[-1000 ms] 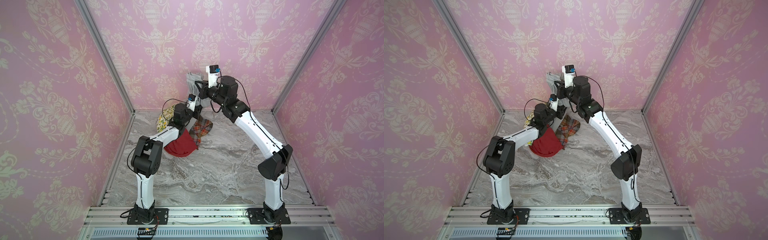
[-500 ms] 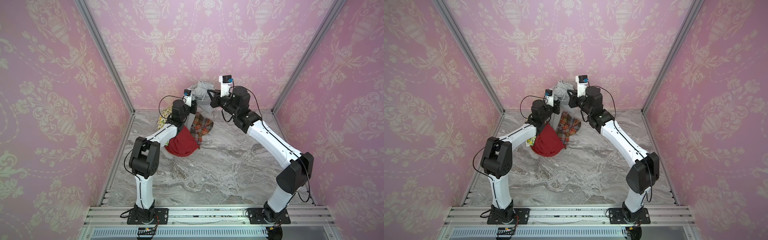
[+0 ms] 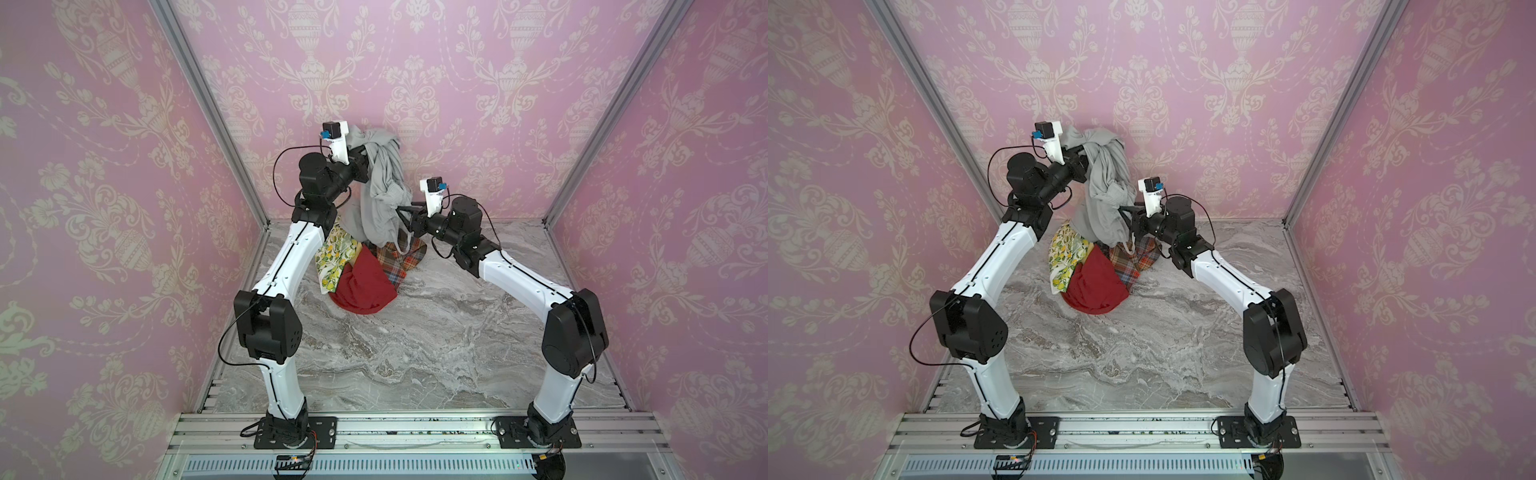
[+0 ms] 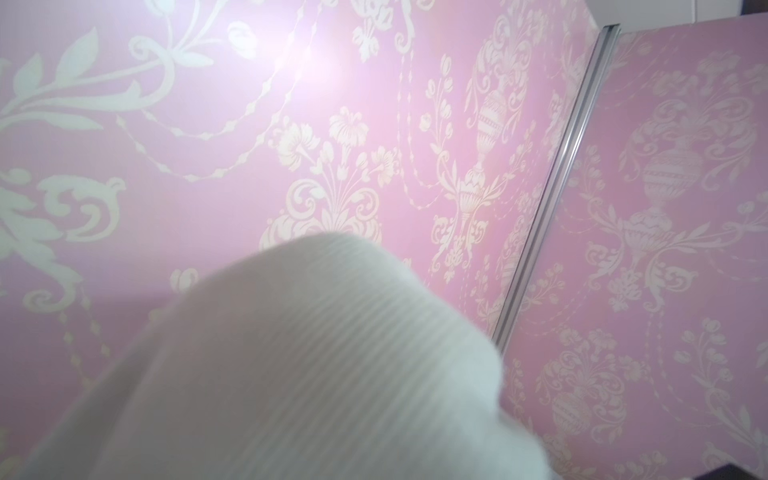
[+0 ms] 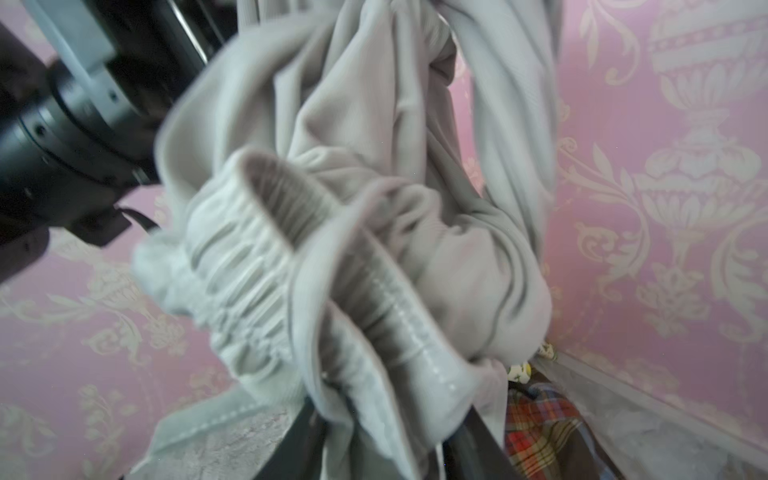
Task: Pick out a specific cloth from the pile
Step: 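Lift the grey garment higher with the left gripper while the right lowers toward the pile, then raise the grey garment with both grippers, spreading it between them above the pile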
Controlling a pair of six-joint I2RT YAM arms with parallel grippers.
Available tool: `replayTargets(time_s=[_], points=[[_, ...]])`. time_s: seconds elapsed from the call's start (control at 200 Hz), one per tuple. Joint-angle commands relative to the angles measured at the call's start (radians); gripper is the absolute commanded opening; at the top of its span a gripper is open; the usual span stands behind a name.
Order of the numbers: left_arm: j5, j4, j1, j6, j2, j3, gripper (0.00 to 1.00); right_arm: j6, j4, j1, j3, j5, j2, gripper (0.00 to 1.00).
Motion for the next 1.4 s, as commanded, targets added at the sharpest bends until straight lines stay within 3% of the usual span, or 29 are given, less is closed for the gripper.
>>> replayTargets(time_s=[0.0, 0.165, 0.53, 0.796, 0.951, 1.196, 1.251, 1.291, 1.391], points=[[0.079, -0.022, -0.001, -0.095, -0.043, 0.080, 0.00, -0.040, 0.133, 0.011, -0.043, -0.026, 0.043, 0.58], [0.101, -0.032, -0.024, -0.141, -0.046, 0.105, 0.00, -0.074, 0.212, 0.032, -0.040, 0.012, 0.099, 0.74], [0.092, -0.098, -0.075, -0.148, -0.051, 0.124, 0.00, -0.096, 0.394, 0.067, -0.069, 0.189, 0.216, 0.94], [0.082, -0.167, -0.079, -0.131, -0.047, 0.142, 0.00, 0.024, 0.617, 0.071, -0.066, 0.088, 0.319, 1.00], [0.102, -0.178, -0.097, -0.138, -0.049, 0.140, 0.00, 0.020, 0.550, 0.076, 0.067, 0.108, 0.417, 1.00], [0.094, -0.217, -0.113, -0.122, -0.111, 0.082, 0.00, 0.026, 0.317, 0.088, 0.497, 0.172, 0.650, 1.00], [0.081, -0.248, -0.113, -0.102, -0.125, 0.071, 0.00, 0.025, 0.234, 0.096, 0.629, 0.167, 0.721, 0.97], [0.074, -0.258, -0.112, -0.095, -0.135, 0.061, 0.00, 0.017, 0.160, 0.101, 0.731, 0.180, 0.774, 0.88], [0.053, -0.280, -0.107, -0.078, -0.165, 0.029, 0.00, 0.005, 0.052, 0.107, 0.929, 0.185, 0.874, 0.32]])
